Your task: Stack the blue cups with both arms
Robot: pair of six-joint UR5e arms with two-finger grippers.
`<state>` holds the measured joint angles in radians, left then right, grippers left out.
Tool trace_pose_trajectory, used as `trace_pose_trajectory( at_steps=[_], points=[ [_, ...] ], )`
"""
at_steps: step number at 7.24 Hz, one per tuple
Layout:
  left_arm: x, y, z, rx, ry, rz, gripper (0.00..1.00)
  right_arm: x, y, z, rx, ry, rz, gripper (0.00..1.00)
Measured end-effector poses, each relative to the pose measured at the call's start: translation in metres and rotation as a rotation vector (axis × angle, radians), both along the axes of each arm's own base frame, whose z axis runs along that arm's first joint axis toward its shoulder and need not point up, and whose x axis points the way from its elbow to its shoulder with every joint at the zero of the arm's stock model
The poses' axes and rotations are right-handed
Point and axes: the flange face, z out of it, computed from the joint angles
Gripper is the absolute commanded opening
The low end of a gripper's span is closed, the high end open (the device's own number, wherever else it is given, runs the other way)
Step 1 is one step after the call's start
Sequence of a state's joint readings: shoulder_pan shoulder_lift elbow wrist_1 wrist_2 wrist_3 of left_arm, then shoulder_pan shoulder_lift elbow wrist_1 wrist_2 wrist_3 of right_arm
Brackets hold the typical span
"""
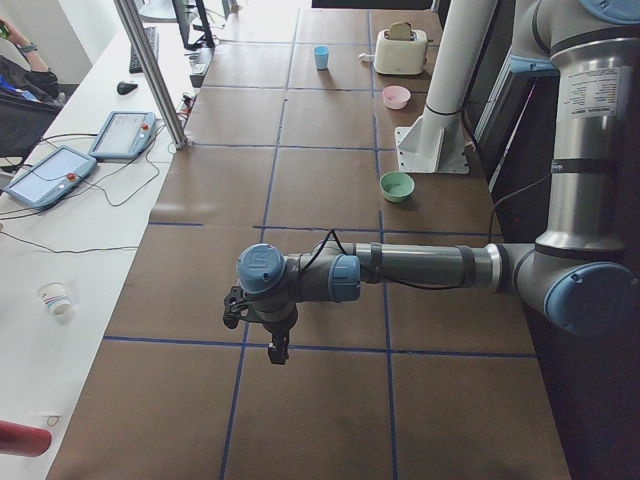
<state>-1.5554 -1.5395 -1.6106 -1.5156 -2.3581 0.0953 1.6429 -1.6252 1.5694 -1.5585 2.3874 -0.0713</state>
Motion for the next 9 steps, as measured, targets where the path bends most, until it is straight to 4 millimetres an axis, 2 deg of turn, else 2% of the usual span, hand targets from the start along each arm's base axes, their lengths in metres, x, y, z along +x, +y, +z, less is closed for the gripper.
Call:
trace_pose_trajectory(
  at_steps=[6, 7, 9],
  points=[
    [0.001, -0.003, -0.011, 0.023, 0.009, 0.0, 1.0, 0.0, -0.003, -0.004, 0.008, 0.001, 0.001, 1.0],
    [0.001, -0.003, -0.017, 0.037, 0.01, 0.0, 1.0, 0.0, -0.004, -0.004, 0.009, 0.001, 0.001, 1.0],
    [0.004, -0.003, -0.049, 0.075, 0.026, -0.023, 1.0, 0.0, -0.004, -0.006, 0.012, 0.0, 0.001, 1.0]
  ],
)
